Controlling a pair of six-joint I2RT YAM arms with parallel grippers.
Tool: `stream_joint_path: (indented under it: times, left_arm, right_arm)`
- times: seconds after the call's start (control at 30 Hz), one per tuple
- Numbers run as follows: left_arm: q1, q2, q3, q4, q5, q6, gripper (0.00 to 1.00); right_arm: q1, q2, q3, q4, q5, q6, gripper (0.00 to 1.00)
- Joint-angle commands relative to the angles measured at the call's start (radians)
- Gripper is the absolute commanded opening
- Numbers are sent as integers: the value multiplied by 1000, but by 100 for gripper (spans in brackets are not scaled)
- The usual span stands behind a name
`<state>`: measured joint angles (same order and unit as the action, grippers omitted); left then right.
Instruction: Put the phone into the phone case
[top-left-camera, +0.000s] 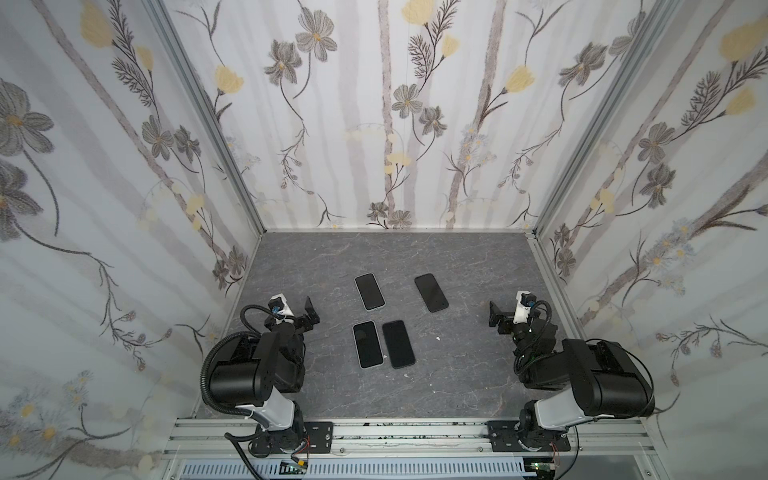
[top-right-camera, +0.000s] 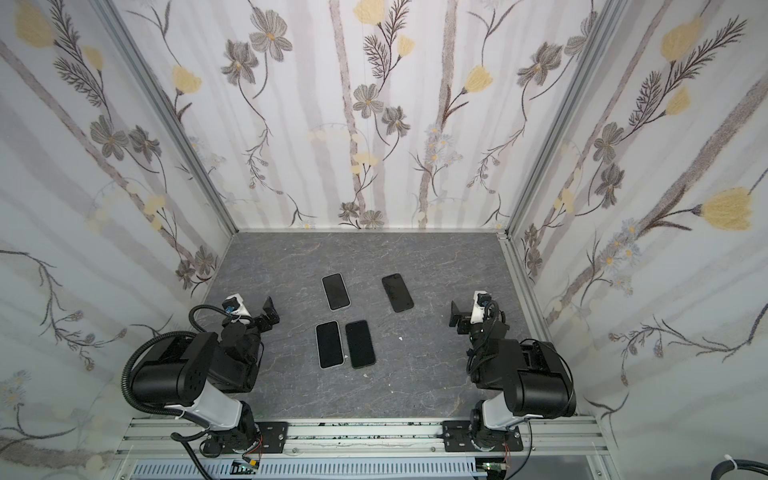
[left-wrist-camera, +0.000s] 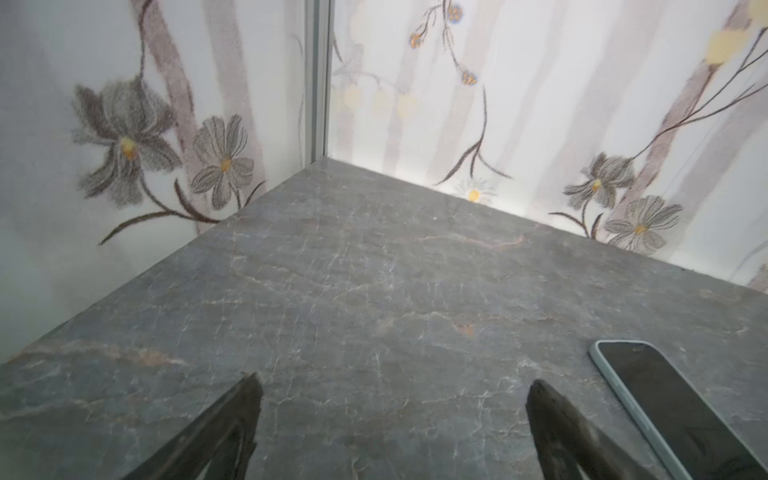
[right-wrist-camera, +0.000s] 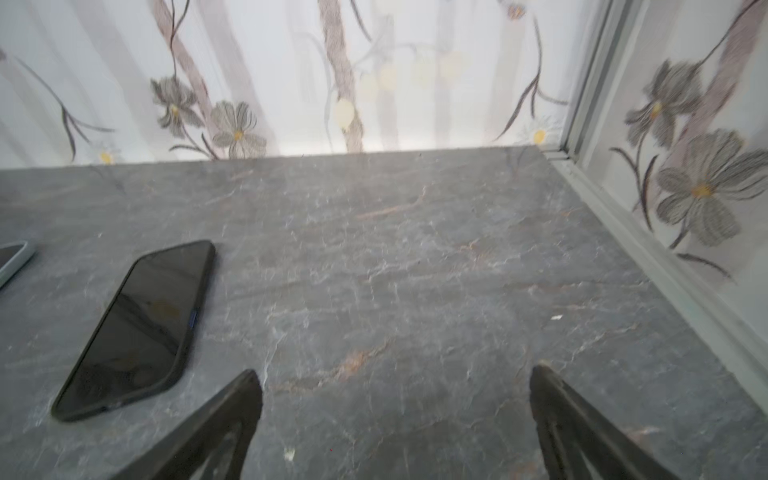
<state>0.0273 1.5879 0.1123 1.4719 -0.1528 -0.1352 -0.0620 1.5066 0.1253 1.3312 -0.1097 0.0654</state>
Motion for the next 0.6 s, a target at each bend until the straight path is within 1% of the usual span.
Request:
stream_joint_path:
  times: [0.0, 0.1, 0.23, 0.5, 0.57]
  left_arm:
    - [-10, -10, 48, -3, 14, 8, 100]
    - [-28, -7, 90, -72, -5, 28, 100]
    - [-39, -5, 87, -62, -31, 35, 100]
    - [-46, -4, 114, -113, -19, 50, 100]
    - [-48, -3, 112, -103, -15, 52, 100]
  right_arm:
    - [10, 1, 31, 61, 110, 30, 100]
    - [23, 2, 48, 31, 125, 21, 99]
    - [28, 3, 51, 30, 136, 17, 100]
    - [34, 3, 53, 24, 140, 11, 100]
    - [34, 3, 54, 25, 142, 10, 100]
